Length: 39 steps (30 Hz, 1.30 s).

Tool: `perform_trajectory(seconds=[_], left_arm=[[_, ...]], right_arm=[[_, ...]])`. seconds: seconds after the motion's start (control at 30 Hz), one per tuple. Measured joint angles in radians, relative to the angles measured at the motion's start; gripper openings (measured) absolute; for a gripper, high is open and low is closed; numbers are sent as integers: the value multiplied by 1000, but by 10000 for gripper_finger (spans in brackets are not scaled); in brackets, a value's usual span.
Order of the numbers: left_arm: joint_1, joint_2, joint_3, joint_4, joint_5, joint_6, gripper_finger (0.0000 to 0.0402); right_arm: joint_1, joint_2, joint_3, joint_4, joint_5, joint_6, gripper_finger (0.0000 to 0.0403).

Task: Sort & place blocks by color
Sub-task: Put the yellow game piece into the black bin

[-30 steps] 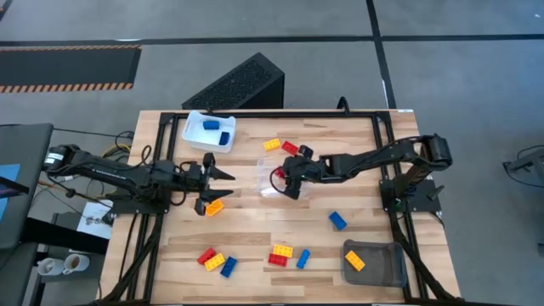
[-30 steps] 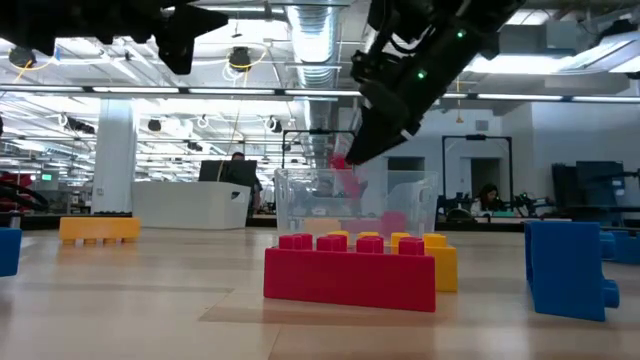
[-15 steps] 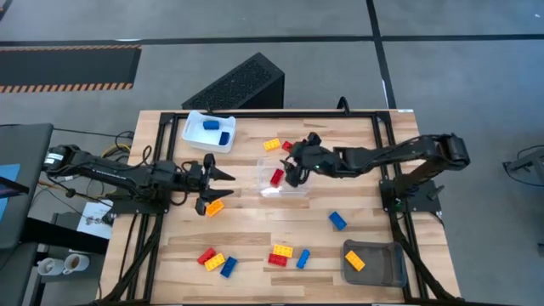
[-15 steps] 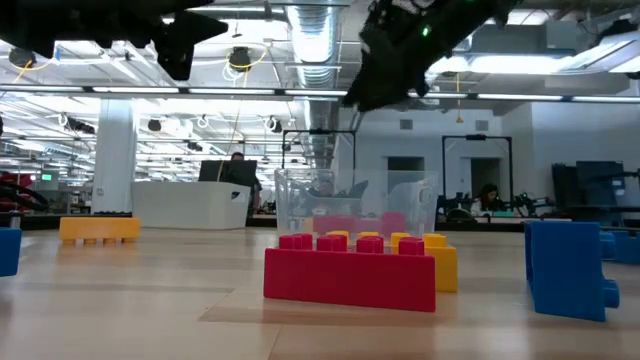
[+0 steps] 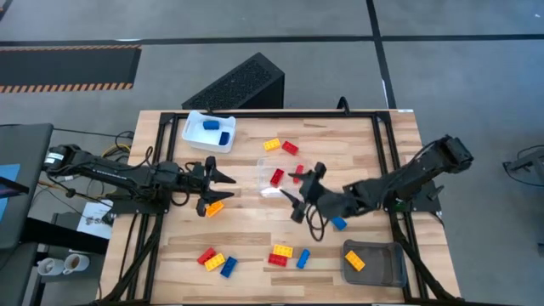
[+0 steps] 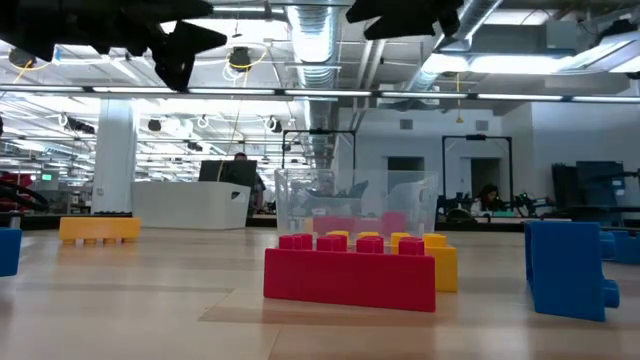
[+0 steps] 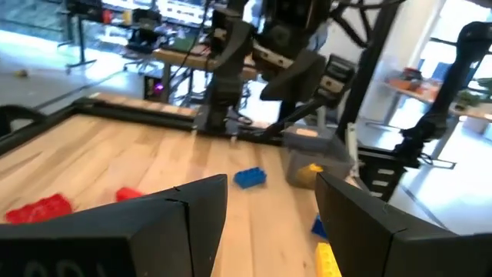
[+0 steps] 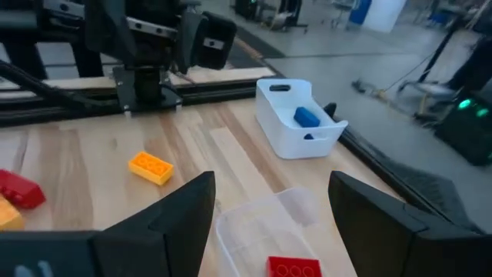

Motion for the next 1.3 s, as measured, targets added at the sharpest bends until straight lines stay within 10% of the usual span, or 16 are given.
perform_trajectory(seconds=[0.63,1.3], left_arm=[[-11,33,0,-1,-227,7,185],[-11,149,20,-14,-216,-89,185]], right_arm=[[-46,18,-1,-11,-69,187,274],[-60,18,-7,-38,-80,190,274]])
